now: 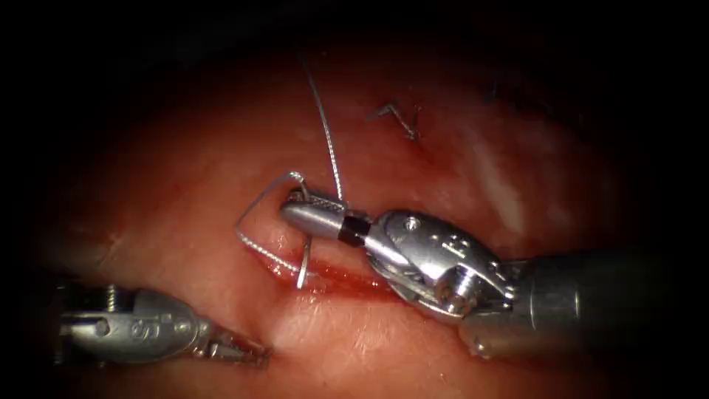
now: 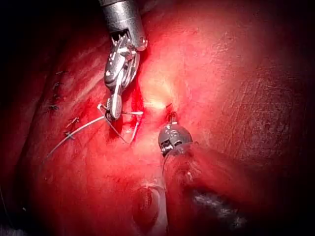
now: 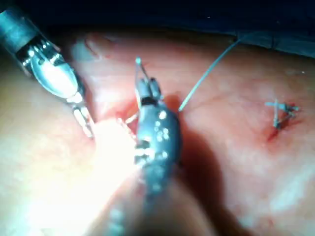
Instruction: Wound Closure
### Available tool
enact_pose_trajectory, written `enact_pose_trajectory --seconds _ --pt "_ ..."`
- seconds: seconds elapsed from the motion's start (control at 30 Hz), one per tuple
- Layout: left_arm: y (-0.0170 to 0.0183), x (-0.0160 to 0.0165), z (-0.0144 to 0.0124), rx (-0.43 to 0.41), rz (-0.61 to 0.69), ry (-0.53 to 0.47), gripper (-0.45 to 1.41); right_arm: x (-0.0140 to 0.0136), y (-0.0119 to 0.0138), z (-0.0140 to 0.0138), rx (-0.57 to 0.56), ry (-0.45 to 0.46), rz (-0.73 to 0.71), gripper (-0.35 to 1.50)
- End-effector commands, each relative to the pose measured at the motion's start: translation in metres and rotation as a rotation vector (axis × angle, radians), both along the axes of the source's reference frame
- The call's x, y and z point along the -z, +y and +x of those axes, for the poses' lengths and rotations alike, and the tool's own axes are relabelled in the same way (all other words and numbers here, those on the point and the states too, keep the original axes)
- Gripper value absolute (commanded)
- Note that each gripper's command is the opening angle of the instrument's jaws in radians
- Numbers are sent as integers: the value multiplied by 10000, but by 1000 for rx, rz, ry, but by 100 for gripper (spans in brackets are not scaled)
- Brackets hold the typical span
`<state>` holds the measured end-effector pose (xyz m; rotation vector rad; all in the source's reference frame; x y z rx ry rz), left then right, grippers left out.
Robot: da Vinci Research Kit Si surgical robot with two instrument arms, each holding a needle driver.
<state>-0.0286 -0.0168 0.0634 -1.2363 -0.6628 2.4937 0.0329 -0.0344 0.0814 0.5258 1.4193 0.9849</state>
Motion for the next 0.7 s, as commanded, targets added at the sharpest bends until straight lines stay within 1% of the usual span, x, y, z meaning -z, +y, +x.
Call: enact_pose_trajectory --seconds 0.03,0.27,0.53,0.6,0.7 --pt "-1 -7 -5 0 -1 -2 -37 -2 -4 8 0 5 12 -35" --pt "-1 -7 -5 -1 -1 -2 -37 1 -15 12 -3 45 162 -35" --pt "-1 -7 -5 0 -1 -2 -37 3 -48 21 41 57 298 -35" --pt "-1 -7 -5 0 -1 -2 -37 5 -55 23 47 66 331 -35" --pt "-1 -7 -5 0 -1 -2 -37 9 -57 24 53 70 357 -35"
